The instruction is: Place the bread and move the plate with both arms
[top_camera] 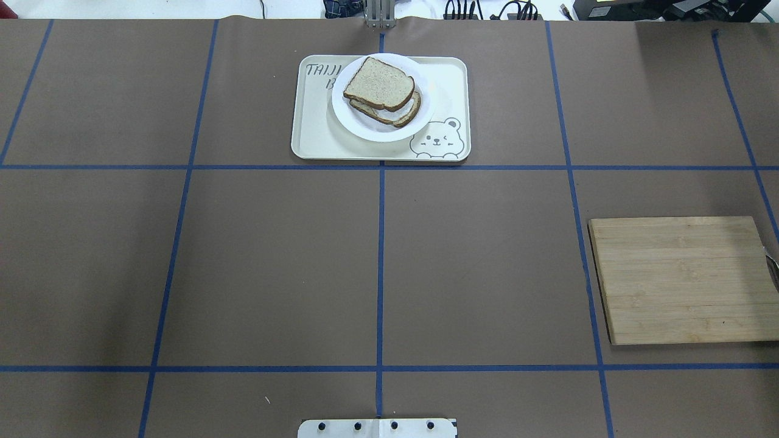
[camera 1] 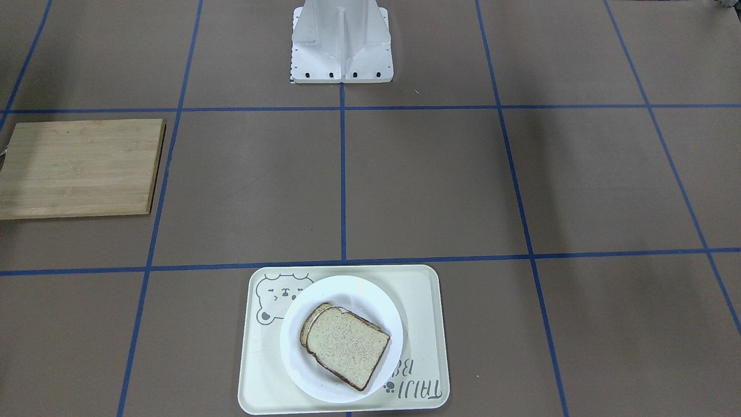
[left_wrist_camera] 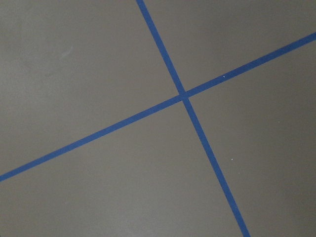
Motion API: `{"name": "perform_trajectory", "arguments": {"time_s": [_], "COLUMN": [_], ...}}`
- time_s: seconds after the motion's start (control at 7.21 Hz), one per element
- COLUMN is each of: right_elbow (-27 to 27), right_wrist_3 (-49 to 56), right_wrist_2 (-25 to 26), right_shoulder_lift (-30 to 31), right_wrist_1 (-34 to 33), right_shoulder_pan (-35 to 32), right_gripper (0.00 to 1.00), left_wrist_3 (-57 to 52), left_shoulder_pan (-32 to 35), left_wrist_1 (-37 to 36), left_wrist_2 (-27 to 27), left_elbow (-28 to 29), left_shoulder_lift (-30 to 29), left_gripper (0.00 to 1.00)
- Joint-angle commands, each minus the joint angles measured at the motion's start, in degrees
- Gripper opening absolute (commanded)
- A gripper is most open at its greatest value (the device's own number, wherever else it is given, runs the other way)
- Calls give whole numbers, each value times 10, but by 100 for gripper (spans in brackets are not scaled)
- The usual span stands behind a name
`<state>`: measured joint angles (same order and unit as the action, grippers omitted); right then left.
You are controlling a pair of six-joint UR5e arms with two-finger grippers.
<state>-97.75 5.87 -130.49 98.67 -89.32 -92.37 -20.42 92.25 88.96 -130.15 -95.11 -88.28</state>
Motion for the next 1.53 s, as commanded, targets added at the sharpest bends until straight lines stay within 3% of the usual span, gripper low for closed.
{"name": "perform_trajectory", "arguments": {"time_s": [0.0, 0.83, 1.39], "right_elbow": [0, 0, 0], "right_wrist_3": [-1, -9, -12], "right_wrist_2": [-1, -1, -3], "right_shoulder_lift": [0, 6, 6], "right_wrist_1": [1, -3, -1], "right_shoulder_pan": [0, 0, 1], "right_gripper": [100, 100, 100], "left_wrist_3": [-1, 1, 86], "left_shoulder_pan": [0, 2, 1], "left_wrist_1": [1, 3, 4], "left_wrist_2": [0, 6, -16], "left_elbow": [-26, -23, -17], "left_shoulder_lift": [15, 47, 48], "left_gripper": [98, 98, 98]}}
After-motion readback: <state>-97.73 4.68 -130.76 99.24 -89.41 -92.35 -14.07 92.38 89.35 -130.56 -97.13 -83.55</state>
